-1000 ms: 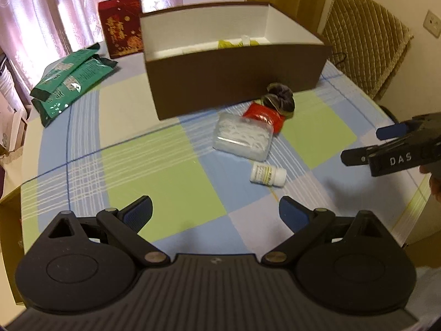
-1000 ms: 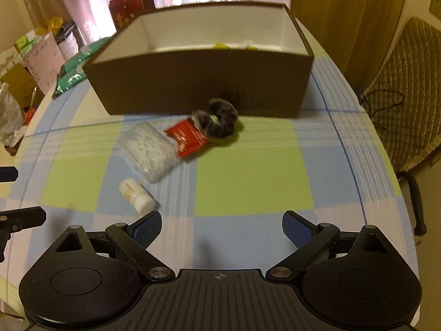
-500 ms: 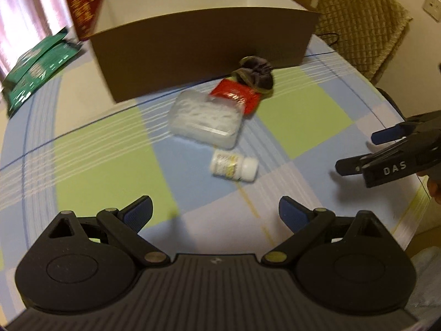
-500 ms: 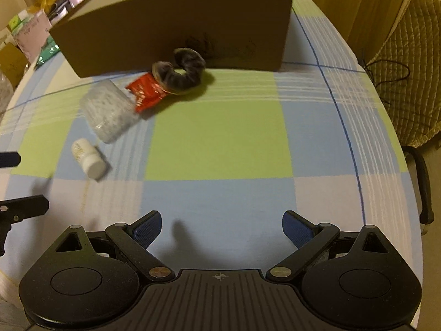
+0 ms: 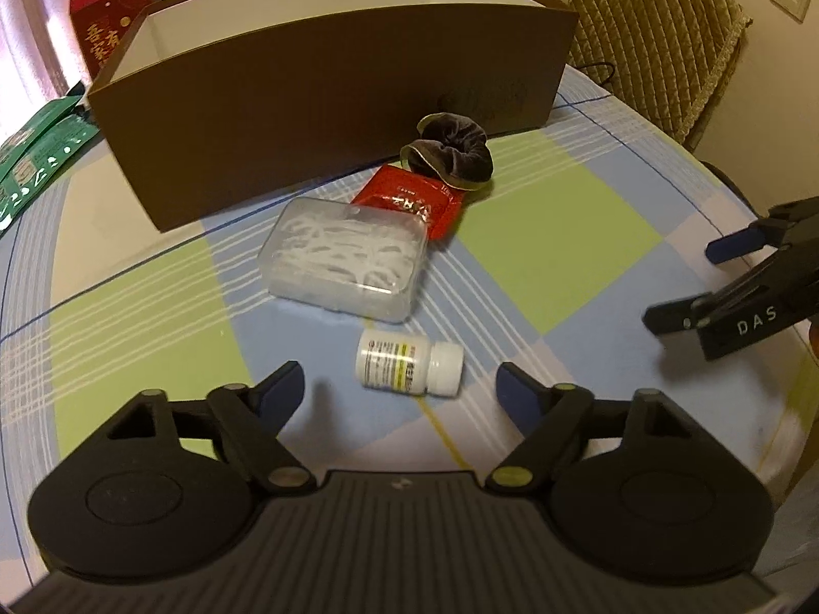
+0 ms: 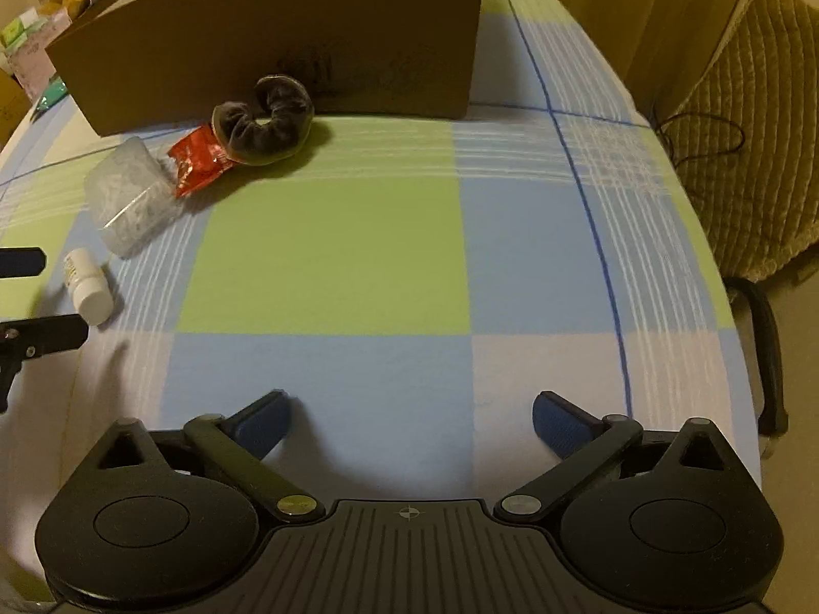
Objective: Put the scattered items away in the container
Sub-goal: 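Grasp the white pill bottle with the left tool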
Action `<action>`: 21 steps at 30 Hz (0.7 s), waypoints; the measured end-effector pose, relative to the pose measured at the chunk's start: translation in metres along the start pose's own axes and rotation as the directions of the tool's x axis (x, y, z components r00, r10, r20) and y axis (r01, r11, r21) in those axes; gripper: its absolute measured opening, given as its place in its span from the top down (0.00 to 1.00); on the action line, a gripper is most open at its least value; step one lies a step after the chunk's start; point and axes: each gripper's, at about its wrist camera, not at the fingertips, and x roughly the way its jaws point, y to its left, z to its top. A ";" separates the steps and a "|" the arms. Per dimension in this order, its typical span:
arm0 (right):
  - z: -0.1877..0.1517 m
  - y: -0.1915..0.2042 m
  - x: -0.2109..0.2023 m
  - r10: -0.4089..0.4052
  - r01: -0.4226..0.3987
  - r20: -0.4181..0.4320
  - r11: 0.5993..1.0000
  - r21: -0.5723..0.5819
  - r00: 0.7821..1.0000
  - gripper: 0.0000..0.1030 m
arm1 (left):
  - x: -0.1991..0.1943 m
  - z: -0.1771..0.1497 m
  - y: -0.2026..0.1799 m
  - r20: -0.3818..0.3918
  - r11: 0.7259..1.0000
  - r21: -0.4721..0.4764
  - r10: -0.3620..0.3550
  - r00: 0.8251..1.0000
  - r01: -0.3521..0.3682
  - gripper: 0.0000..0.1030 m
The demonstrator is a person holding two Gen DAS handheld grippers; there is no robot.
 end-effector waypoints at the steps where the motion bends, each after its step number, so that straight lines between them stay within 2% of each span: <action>1: 0.000 -0.001 0.000 0.001 -0.001 0.004 1.000 0.000 1.000 0.00 | 0.002 0.001 0.000 0.000 1.000 0.003 -0.001 1.000 0.001 0.29; 5: 0.000 -0.004 0.001 -0.009 0.009 0.024 1.000 0.009 1.000 0.00 | 0.011 0.004 -0.001 -0.008 1.000 0.014 -0.015 1.000 0.015 0.35; 9: 0.003 -0.004 0.003 -0.027 0.027 0.022 1.000 0.010 0.999 0.00 | 0.017 0.002 0.000 -0.023 0.999 0.018 -0.028 0.999 0.029 0.59; 15: 0.010 -0.005 0.006 -0.032 0.032 0.027 0.999 0.024 0.999 0.00 | 0.014 0.000 0.009 -0.014 1.000 0.008 -0.030 0.999 0.030 0.59; 21: 0.026 0.002 0.009 0.069 -0.071 0.056 0.997 0.033 0.996 0.00 | 0.006 -0.003 0.030 -0.025 1.000 -0.028 0.009 1.000 -0.009 0.59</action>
